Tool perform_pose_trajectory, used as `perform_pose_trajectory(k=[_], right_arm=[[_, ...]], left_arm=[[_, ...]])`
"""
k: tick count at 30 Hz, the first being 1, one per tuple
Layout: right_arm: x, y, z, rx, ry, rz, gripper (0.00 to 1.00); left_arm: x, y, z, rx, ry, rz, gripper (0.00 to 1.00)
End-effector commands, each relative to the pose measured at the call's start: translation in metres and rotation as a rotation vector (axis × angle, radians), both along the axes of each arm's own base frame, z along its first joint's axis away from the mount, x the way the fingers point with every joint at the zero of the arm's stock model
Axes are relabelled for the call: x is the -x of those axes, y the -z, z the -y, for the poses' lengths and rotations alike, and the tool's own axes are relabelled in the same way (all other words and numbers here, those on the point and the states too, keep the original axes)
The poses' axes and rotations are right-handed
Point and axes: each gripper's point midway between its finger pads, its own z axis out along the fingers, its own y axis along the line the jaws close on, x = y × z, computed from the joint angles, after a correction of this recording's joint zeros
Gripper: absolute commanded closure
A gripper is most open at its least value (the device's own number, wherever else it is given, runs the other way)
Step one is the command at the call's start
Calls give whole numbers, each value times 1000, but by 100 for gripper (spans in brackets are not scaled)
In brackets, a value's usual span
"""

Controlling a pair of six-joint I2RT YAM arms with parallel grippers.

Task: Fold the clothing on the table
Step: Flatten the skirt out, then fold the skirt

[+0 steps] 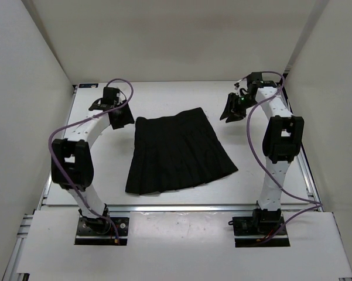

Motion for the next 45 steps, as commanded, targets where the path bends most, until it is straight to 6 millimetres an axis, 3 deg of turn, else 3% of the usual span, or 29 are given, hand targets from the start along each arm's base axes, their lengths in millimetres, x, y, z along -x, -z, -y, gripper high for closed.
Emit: perform_pose_trajectory(k=[1, 6, 7, 15, 16, 22, 24, 25, 27, 28, 30, 31, 32, 36, 40, 45], right_arm=[[-19, -5, -7, -80, -21, 32, 55], [-22, 0, -7, -114, -27, 25, 55], [-20, -1, -6, -116, -26, 22, 55], [1, 6, -3, -111, -42, -22, 56], [0, -1, -3, -113, -45, -3, 55], [9, 5, -6, -83, -73, -11, 56], [9, 8, -2, -83, -63, -24, 56], [5, 10, 0, -81, -53, -21, 57], [-4, 9, 7, -100, -38, -7, 55], [-12, 11, 12, -107, -28, 2, 54], [-22, 11, 6, -160, -40, 20, 49], [-31, 17, 22, -163, -6, 23, 47], [-37, 18, 22, -168, -10, 41, 45], [-65, 21, 29, -183, -12, 113, 43], [-87, 32, 27, -193, -9, 149, 45], [-89, 60, 26, -217, 5, 91, 49]], left_arm=[[-24, 8, -3, -31, 18, 25, 39], [-51, 24, 14, 15, 74, 50, 38], [-51, 35, 15, 21, 74, 31, 38], [-80, 58, 31, 87, 59, 64, 37], [-81, 63, 34, 102, 65, 63, 38], [-90, 75, 47, 68, 53, 70, 38], [-91, 79, 52, 81, 64, 67, 49], [-91, 81, 61, 101, 88, 64, 55], [-86, 87, 67, 153, 80, 57, 94], [-85, 84, 73, 182, 84, 68, 100], [-74, 88, 78, 195, 95, 61, 100], [-69, 85, 82, 193, 108, 59, 100], [-63, 85, 90, 181, 132, 54, 100], [-43, 88, 106, 158, 183, 23, 100], [-35, 87, 126, 169, 225, 7, 100], [-37, 87, 148, 125, 272, 1, 100]])
